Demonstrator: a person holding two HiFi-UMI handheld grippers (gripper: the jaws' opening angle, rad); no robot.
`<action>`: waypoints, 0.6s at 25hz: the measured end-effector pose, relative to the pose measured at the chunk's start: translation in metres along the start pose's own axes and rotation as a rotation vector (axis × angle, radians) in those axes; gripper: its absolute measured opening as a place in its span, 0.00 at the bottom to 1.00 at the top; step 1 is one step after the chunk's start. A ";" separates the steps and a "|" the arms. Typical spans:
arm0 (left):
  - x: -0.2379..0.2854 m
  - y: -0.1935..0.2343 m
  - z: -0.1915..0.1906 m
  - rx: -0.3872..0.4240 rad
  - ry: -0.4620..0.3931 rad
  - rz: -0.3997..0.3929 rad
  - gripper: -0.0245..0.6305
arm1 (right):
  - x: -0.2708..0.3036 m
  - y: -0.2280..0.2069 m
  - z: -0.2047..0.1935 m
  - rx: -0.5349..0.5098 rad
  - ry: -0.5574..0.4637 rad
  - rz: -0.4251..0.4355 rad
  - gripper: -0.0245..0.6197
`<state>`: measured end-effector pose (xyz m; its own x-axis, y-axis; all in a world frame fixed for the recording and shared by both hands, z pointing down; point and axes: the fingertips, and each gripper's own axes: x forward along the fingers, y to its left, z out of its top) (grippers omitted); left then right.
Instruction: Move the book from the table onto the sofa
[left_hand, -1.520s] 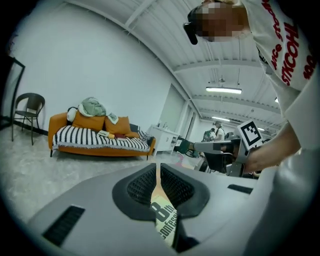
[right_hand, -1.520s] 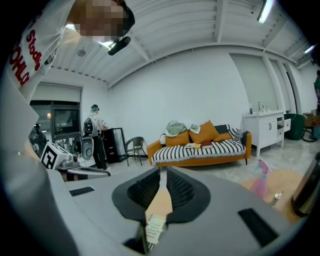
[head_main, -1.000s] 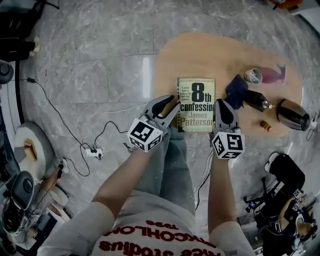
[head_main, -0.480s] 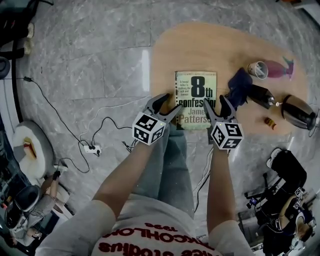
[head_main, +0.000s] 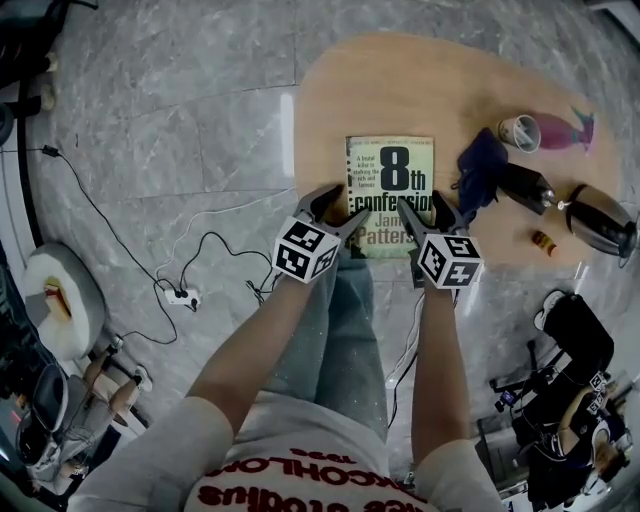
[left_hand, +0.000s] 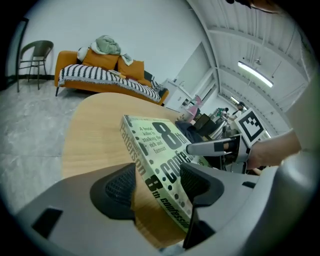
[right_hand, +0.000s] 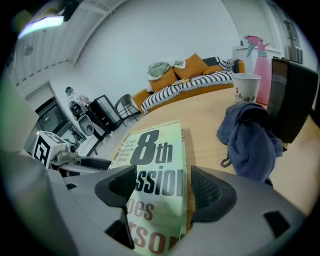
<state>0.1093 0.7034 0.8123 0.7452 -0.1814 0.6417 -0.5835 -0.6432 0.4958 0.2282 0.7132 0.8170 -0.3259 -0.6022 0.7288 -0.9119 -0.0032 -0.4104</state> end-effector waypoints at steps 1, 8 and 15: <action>0.003 -0.002 -0.001 0.020 0.013 -0.004 0.45 | 0.001 0.000 -0.002 0.000 0.003 -0.001 0.55; 0.015 0.000 0.003 -0.044 -0.011 0.001 0.44 | 0.004 0.005 -0.007 0.001 0.010 0.005 0.55; 0.014 -0.001 0.006 -0.030 -0.017 0.036 0.44 | 0.000 0.006 -0.009 0.030 0.032 -0.018 0.55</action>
<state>0.1221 0.6966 0.8170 0.7291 -0.2166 0.6492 -0.6188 -0.6137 0.4903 0.2199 0.7206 0.8197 -0.3175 -0.5757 0.7535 -0.9102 -0.0379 -0.4125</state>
